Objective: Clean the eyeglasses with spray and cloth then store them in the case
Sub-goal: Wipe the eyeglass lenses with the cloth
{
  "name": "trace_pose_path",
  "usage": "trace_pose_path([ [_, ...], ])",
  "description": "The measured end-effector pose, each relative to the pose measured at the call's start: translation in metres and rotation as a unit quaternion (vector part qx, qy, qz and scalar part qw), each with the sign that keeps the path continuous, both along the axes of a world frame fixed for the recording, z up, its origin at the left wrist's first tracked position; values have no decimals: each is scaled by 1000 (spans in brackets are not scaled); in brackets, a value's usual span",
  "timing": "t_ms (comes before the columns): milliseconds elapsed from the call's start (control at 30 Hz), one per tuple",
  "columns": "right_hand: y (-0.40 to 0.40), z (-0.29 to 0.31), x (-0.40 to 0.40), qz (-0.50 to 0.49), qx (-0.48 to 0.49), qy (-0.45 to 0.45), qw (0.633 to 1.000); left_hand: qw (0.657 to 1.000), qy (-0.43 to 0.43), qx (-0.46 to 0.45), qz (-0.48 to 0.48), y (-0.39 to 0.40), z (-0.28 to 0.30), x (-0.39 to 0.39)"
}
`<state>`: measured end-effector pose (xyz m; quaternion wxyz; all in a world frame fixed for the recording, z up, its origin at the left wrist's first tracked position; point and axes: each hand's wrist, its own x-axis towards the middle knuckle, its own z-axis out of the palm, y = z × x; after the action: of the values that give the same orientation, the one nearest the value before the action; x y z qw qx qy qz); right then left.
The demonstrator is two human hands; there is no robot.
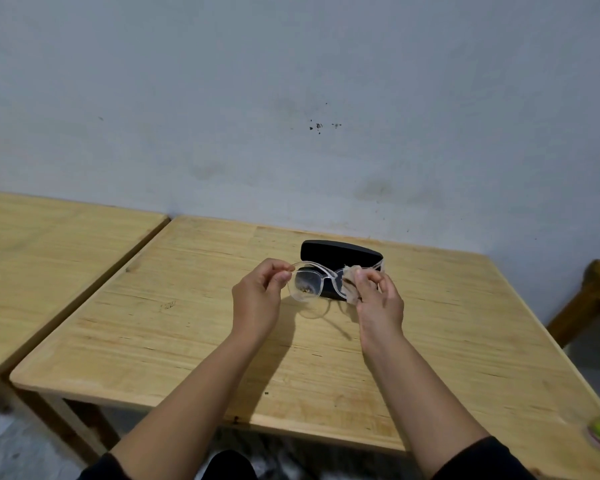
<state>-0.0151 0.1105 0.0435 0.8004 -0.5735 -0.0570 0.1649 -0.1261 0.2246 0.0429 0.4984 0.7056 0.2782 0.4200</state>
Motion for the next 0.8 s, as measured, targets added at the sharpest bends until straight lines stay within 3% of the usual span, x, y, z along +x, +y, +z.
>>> trace_pose_path([
  [100, -2, 3, -5, -22, -32, -26, 999, 1000, -9, -8, -9, -5, 1, -1],
  [300, -10, 5, -6, 48, -77, -48, 995, 1000, -8, -14, 2, -5, 4, -7],
  [500, -11, 9, -9, -32, -71, -67, 995, 1000, -8, -19, -16, -11, 6, -5],
  [800, -11, 4, -6, -50, -60, -63, 995, 1000, -6, -13, -17, -10, 12, -7],
])
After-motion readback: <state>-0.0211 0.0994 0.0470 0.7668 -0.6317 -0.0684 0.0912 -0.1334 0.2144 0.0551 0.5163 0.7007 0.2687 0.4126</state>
